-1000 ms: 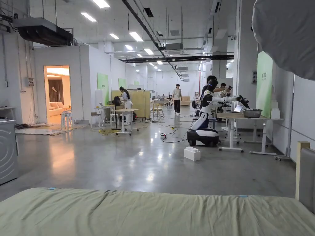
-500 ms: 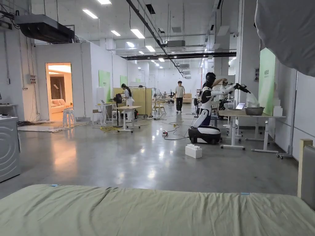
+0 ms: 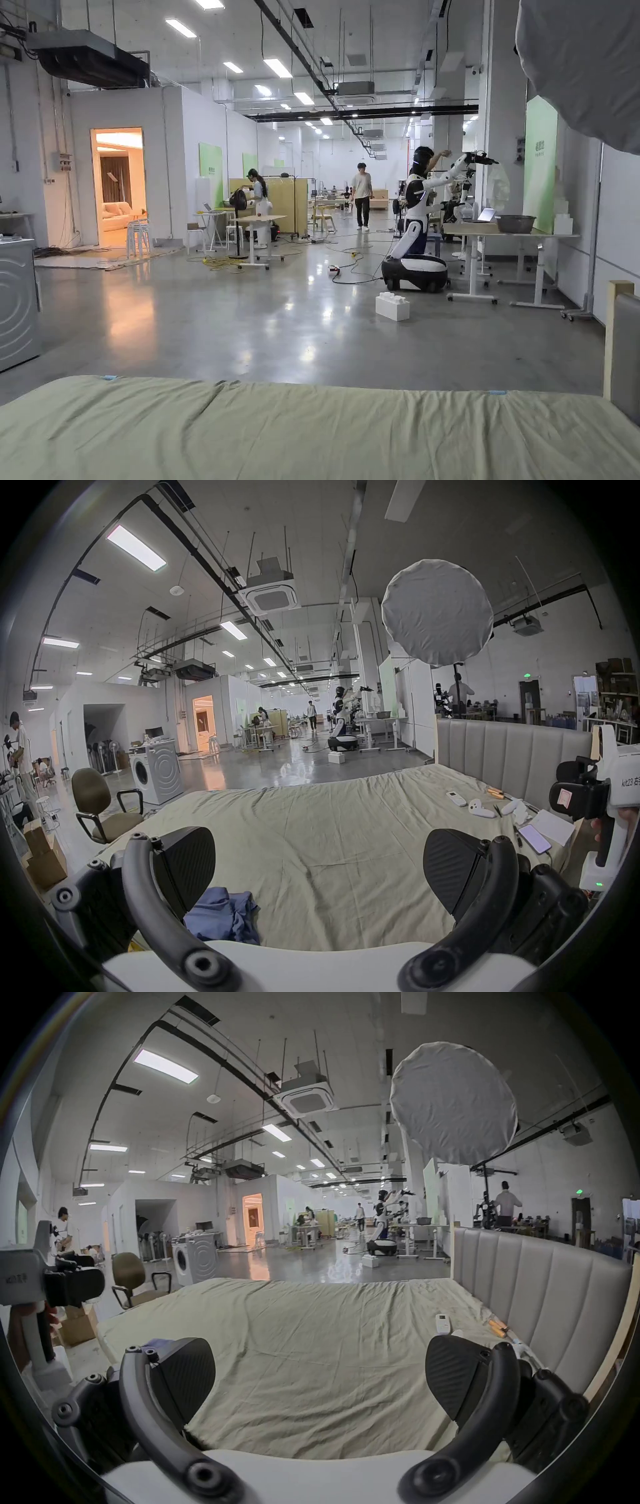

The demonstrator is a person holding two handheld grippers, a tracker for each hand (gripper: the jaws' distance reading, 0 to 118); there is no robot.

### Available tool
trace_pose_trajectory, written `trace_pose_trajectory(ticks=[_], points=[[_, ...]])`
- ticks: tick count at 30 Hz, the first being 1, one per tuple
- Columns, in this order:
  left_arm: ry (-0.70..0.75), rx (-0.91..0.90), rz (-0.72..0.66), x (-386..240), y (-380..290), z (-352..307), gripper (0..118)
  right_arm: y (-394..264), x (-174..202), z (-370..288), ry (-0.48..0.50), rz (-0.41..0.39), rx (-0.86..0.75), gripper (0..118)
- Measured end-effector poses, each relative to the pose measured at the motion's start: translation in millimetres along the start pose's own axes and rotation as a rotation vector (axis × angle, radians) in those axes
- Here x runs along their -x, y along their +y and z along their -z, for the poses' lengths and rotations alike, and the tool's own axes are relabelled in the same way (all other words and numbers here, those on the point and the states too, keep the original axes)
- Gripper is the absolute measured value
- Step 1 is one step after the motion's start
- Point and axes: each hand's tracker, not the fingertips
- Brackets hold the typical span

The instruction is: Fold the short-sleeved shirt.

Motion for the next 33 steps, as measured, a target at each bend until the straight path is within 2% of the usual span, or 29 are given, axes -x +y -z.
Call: trace_pose_trajectory(ticks=[4, 7, 12, 17, 20, 24, 30, 32, 33], points=[[-0.014, 0.020, 0.010, -0.5, -1.0, 1.3, 118, 9.4, 2.8, -2.3, -0.002, 0.070, -0.025, 118], [-0.028, 0.029, 0.009, 0.1, -0.3, 2.9, 118, 19.3, 7.3, -5.8, -0.030, 0.150, 0.006, 118], [-0.041, -0.009, -0.034, 3.3, 4.8, 0.4, 118, 39.2, 17.4, -12.4, -0.013, 0.254, 0.092, 118], [-0.062, -0.018, -0.077, 3.2, 11.6, 2.1, 118, 48.9, 25.4, -16.5, -0.001, 0.320, 0.098, 118], [-0.070, -0.015, -0.081, 2.9, 11.8, 2.0, 118, 52.0, 28.4, -14.9, -0.004, 0.301, 0.101, 118], [-0.066, -0.009, -0.078, 3.2, 11.6, 2.5, 118, 53.4, 27.9, -11.5, -0.061, 0.271, 0.102, 118], [-0.063, -0.009, -0.092, 5.0, 11.6, 1.8, 118, 50.9, 20.9, -9.0, -0.148, 0.269, 0.071, 118], [-0.058, -0.010, -0.089, 5.5, 11.3, 0.6, 118, 48.4, 19.7, -9.5, -0.155, 0.231, 0.048, 118], [-0.058, -0.016, -0.082, 5.7, 11.6, -0.4, 118, 45.6, 19.4, -8.7, -0.116, 0.190, 0.037, 118]])
